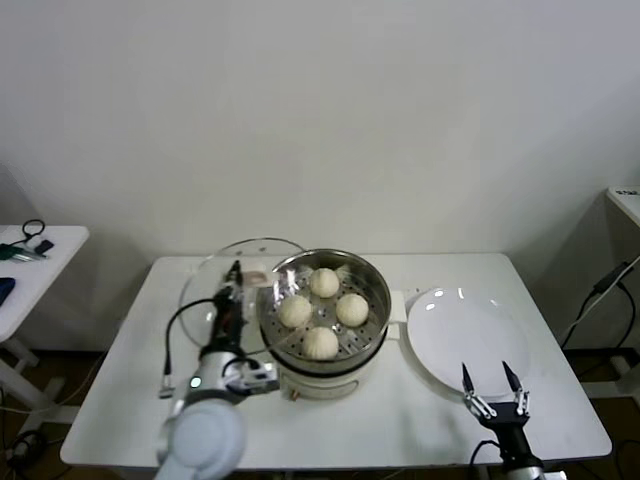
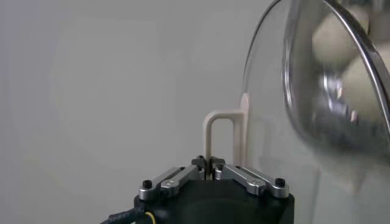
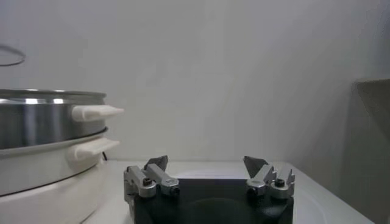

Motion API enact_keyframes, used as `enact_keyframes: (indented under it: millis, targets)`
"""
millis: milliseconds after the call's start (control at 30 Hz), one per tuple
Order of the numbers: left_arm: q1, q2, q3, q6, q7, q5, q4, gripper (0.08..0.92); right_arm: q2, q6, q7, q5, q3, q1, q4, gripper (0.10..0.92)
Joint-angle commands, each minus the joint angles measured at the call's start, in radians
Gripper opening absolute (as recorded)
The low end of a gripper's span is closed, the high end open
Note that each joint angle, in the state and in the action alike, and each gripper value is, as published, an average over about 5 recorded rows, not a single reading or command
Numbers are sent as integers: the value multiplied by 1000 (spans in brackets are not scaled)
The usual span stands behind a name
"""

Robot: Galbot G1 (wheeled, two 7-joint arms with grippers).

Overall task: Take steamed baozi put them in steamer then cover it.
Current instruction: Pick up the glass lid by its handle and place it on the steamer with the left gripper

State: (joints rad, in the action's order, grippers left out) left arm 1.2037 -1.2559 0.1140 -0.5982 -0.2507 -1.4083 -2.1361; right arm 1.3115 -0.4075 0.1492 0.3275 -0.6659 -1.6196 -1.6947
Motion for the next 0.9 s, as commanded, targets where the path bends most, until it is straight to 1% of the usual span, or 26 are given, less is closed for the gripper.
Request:
enact_keyframes:
  millis: [33, 100, 233, 367, 467, 567, 667, 900]
  targets:
    - [-39, -55, -139, -58, -62, -90, -56, 142, -5, -15, 1, 16, -1, 0, 14, 823]
    - [-66, -123, -186, -67, -86, -142, -36, 142, -7, -21, 1, 23, -3, -1, 14, 823]
    - [-111, -218, -254, -74, -105, -206, 25, 142, -10, -34, -2, 34, -9, -3, 13, 823]
    - [-136, -291, -302, -82, -102, -241, 105, 142, -14, -45, -6, 43, -11, -5, 18, 823]
    - [-140, -328, -327, -77, -79, -263, 156, 142, -19, -52, -7, 50, -10, -8, 20, 823]
    - [-137, -339, -347, -60, -41, -278, 193, 142, -24, -57, -7, 53, -9, -13, 21, 823]
    - [-135, -329, -358, -44, -8, -282, 230, 142, -27, -61, -7, 55, -9, -15, 21, 823]
    - [-139, -303, -345, -50, 11, -244, 272, 142, -28, -65, -5, 56, -11, -20, 20, 823]
